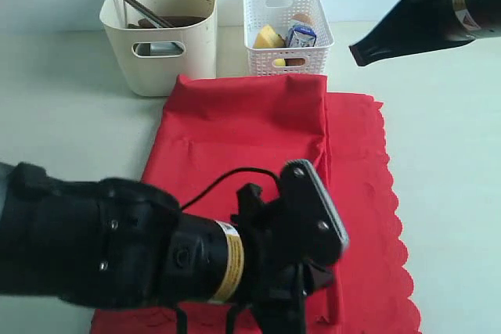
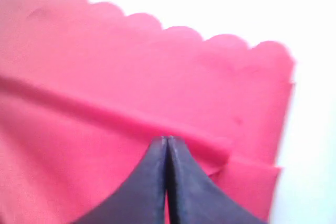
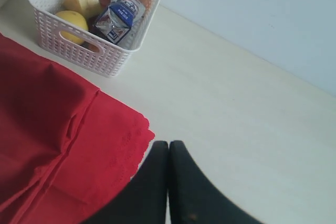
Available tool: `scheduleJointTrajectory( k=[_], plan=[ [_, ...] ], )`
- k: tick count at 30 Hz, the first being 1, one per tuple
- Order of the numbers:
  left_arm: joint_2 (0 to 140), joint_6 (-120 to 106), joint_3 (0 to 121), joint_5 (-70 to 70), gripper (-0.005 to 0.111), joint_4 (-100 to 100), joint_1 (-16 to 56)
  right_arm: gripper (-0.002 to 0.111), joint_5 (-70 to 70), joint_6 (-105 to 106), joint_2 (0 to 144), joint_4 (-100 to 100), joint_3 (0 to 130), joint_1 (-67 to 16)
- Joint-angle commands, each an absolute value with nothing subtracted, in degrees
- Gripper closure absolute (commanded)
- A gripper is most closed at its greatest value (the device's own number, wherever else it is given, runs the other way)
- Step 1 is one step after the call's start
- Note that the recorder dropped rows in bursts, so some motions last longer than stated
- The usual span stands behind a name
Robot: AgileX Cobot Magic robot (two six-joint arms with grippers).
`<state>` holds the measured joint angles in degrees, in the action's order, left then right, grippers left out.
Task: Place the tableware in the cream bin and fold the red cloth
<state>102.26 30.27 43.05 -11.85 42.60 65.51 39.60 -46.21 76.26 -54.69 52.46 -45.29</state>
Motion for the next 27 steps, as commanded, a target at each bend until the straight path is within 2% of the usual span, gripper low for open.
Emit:
scheduleJointTrajectory(
  k=[1, 6, 12, 16, 21, 27],
  plan=[
    [95.08, 30.74, 43.96, -2.19, 0.107, 42.85, 69.90, 0.108, 40.95, -46.46, 75.94, -55.67, 52.42, -45.30],
    [88.86, 31.16, 42.75, 15.21, 0.107, 42.63, 66.05, 0.108, 40.22, -46.46, 75.94, -55.55, 52.42, -45.30],
    [87.75, 35.51, 36.74, 15.26, 0.107, 42.63, 58.39, 0.108, 35.73, -45.21, 75.94, -49.48, 52.42, -45.30],
    [81.82, 37.21, 32.11, 15.26, 0.107, 42.63, 56.63, 0.108, 27.49, -26.03, 78.93, -32.04, 52.42, -45.30],
    [68.06, 41.45, 26.05, 15.13, 0.107, 43.39, 56.63, 0.108, 20.53, -10.65, 87.84, -17.37, 52.78, -45.30],
    [48.51, 52.48, 18.59, 15.32, 0.107, 51.30, 56.63, 0.108, 23.71, 2.92, 101.07, 1.02, 57.10, -45.30]
  ],
)
